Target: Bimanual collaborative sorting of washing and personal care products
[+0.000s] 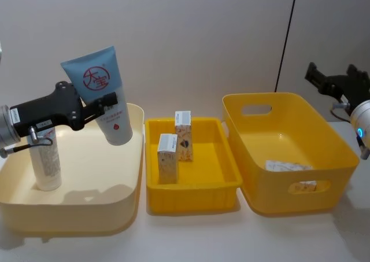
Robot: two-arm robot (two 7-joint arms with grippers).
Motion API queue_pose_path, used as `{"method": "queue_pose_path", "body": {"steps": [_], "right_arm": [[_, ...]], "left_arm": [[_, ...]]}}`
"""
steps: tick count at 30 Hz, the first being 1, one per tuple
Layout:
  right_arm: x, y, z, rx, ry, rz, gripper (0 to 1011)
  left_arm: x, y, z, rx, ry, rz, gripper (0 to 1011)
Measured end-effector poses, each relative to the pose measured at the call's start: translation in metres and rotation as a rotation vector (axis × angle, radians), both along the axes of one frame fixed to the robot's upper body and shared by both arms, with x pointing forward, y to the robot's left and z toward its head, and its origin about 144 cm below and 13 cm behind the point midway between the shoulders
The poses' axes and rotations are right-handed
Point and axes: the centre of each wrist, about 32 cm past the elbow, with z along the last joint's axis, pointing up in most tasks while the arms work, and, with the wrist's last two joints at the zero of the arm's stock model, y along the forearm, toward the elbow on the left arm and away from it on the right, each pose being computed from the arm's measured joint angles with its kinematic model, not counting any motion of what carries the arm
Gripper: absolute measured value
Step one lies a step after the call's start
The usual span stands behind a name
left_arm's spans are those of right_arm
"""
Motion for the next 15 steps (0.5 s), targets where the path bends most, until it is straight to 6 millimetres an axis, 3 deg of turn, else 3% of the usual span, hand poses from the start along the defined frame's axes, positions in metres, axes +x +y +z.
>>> {"method": "queue_pose_path", "body": {"steps": [15], "right_arm": [[-0.0071, 0.0029, -0.0018, -0.052, 0.004, 0.152, 1001]], "left_arm": [[0.0, 0.0027, -0.003, -0.005, 0.004, 0.0, 303]]}}
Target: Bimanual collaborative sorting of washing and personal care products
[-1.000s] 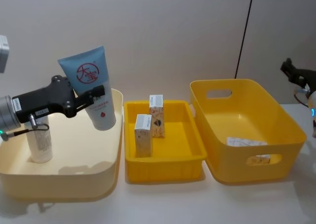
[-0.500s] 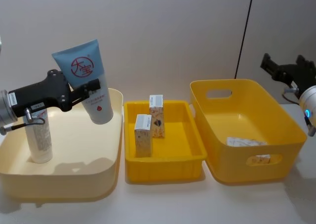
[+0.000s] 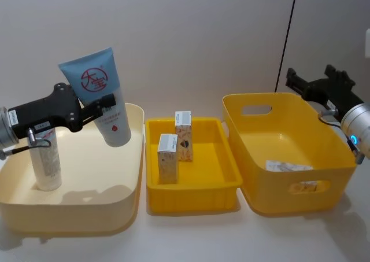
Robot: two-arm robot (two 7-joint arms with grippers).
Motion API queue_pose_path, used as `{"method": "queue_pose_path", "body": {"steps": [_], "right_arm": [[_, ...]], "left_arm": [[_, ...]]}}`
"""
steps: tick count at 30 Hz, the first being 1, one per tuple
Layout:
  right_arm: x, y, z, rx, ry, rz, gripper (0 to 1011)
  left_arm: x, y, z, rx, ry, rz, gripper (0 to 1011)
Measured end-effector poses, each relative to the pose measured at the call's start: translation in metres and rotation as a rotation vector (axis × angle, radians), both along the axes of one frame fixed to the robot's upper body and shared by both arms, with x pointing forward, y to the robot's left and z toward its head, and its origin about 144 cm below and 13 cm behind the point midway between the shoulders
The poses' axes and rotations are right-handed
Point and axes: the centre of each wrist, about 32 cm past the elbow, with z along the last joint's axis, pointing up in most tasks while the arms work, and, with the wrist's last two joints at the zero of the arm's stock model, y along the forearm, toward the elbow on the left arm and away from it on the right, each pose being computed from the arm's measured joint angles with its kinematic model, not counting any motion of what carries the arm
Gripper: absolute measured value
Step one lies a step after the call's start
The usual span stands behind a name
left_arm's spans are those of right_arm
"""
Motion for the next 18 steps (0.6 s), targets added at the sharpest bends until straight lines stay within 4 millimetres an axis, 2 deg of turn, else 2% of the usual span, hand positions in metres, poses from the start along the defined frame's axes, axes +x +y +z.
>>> {"method": "queue_pose_path", "body": {"steps": [18], "right_arm": [[-0.014, 0.007, 0.003, -0.093, 0.054, 0.249, 1001]], "left_arm": [[-0.008, -0.001, -0.014, 0.009, 0.014, -0.035, 302]]}}
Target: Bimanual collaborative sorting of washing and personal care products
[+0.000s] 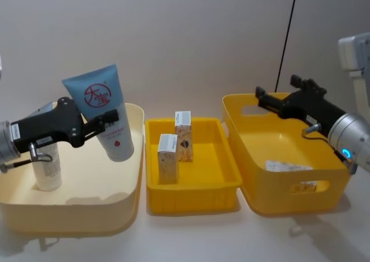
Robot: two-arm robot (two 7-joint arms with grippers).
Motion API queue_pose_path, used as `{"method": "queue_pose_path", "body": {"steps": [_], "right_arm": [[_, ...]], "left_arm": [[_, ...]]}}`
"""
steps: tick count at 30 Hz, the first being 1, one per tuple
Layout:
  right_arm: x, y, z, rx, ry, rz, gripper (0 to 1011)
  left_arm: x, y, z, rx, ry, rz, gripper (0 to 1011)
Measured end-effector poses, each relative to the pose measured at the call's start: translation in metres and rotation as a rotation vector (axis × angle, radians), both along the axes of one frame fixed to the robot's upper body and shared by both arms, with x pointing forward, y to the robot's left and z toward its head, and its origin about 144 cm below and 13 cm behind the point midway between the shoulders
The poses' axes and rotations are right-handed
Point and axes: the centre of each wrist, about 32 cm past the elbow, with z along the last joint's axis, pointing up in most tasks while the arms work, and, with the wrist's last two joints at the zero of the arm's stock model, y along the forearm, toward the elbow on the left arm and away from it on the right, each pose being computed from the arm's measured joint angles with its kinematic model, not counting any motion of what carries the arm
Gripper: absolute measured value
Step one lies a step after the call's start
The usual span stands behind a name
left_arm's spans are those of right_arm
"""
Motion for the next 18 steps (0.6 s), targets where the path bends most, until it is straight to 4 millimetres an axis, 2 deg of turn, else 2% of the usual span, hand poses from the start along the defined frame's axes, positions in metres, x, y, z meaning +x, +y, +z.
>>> {"method": "queue_pose_path", "body": {"steps": [18], "right_arm": [[-0.011, 0.009, 0.006, -0.075, 0.07, 0.227, 1001]], "left_arm": [[0.001, -0.004, -0.014, -0.001, 0.021, -0.03, 302]]}}
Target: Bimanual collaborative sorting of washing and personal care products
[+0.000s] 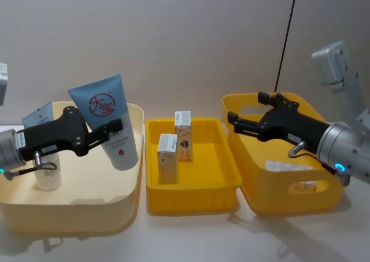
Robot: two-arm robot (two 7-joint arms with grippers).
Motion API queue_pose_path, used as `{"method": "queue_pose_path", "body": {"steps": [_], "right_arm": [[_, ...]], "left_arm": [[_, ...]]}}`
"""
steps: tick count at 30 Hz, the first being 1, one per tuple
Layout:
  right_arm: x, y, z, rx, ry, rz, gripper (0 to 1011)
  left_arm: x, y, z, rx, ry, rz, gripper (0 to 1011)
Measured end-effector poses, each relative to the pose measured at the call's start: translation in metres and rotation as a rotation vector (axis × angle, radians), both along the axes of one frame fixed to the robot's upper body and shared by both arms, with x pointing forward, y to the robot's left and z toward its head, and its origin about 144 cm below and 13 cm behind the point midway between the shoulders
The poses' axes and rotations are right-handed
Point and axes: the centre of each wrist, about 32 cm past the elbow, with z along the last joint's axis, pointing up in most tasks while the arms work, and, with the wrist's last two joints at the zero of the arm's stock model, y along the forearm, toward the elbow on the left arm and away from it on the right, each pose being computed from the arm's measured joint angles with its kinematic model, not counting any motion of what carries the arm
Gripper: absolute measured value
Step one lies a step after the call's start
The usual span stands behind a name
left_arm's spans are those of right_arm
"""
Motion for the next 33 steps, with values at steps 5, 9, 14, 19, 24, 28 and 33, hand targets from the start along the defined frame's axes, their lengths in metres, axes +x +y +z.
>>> {"method": "queue_pose_path", "body": {"steps": [5, 9, 14, 19, 24, 28, 33], "right_arm": [[-0.003, 0.005, -0.001, -0.006, -0.002, 0.008, 1001], [-0.006, 0.014, -0.003, -0.014, -0.002, 0.013, 1001], [-0.01, 0.027, -0.004, -0.026, 0.005, 0.043, 1001], [-0.014, 0.039, -0.004, -0.044, 0.015, 0.081, 1001], [-0.019, 0.056, -0.002, -0.071, 0.026, 0.131, 1001], [-0.022, 0.067, -0.002, -0.084, 0.031, 0.157, 1001], [-0.026, 0.08, -0.002, -0.088, 0.029, 0.178, 1001]], "left_arm": [[0.001, -0.003, 0.001, 0.01, -0.004, -0.008, 302], [0.002, -0.005, 0.003, 0.017, -0.01, -0.016, 302], [0.004, -0.008, 0.007, 0.025, -0.021, -0.029, 302], [0.005, -0.013, 0.011, 0.028, -0.034, -0.044, 303], [0.008, -0.018, 0.016, 0.03, -0.046, -0.062, 302], [0.01, -0.023, 0.018, 0.031, -0.054, -0.08, 302], [0.012, -0.029, 0.021, 0.031, -0.061, -0.103, 302]]}}
